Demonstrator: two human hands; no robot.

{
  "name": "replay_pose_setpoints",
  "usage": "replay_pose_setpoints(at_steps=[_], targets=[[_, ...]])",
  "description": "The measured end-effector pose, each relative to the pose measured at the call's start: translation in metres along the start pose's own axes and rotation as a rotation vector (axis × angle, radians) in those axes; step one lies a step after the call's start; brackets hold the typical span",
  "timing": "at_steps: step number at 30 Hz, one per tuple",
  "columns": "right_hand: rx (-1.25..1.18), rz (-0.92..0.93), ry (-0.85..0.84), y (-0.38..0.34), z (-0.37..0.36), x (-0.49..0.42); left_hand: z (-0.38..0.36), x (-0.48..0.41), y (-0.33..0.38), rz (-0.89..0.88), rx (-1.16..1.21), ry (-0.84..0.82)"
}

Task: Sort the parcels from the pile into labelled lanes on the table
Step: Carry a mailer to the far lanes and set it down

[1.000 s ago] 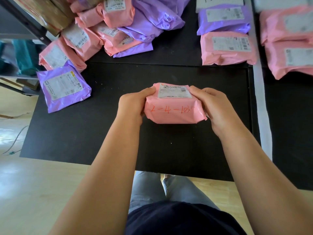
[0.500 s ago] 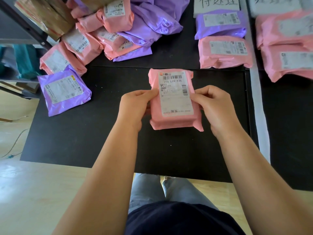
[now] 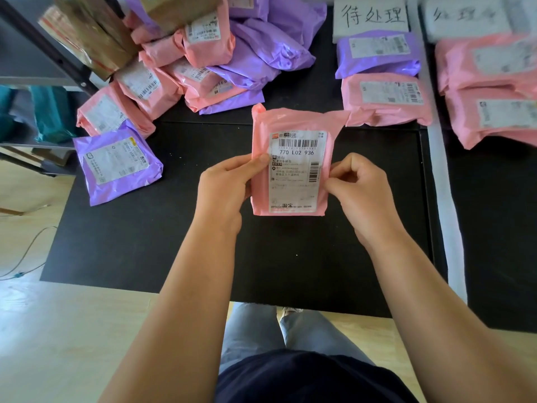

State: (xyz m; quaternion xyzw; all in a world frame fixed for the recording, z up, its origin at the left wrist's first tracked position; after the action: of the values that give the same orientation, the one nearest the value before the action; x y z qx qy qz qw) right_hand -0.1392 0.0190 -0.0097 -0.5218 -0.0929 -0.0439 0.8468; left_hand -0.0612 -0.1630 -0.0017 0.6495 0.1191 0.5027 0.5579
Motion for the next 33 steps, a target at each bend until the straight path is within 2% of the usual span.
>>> replay_pose_setpoints(at_steps=[5,11,17,22,27,33], targets=[[-0.125,-0.011,0.008,-0.009,0.003,0.004,0.005,0.002,0.002,0.016,0.022,-0.032],[-0.193,0.121,0.084,-0.032,0.015,0.009,0.007,0.012,0.015,0.004,0.055,-0.098],[-0.234,0.197,0.163,-0.056,0.029,0.014,0.009,0.025,0.049,-0.149,0.066,-0.104],[-0.271,0.243,0.151,-0.079,0.037,0.022,0.01,0.041,0.077,-0.21,0.216,-0.095],[-0.297,0.268,0.115,-0.1,0.048,0.028,0.009,0.048,0.095,-0.138,0.388,-0.137],[-0.355,0.287,0.144,-0.125,0.06,0.039,0.013,0.061,0.116,-0.105,0.428,-0.246]])
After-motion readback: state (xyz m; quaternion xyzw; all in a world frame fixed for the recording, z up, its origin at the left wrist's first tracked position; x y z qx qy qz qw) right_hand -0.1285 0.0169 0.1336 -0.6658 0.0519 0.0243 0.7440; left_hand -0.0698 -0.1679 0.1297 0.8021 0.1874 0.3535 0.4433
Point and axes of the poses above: each hand's wrist, its own x-axis away from the middle knuckle, its own z-axis out of the back of the hand, y = z × x, the point moved 3 cm from there along -x, towards the middle knuckle, and after that the axes turned 14 degrees about y, right-handed, at the moved point
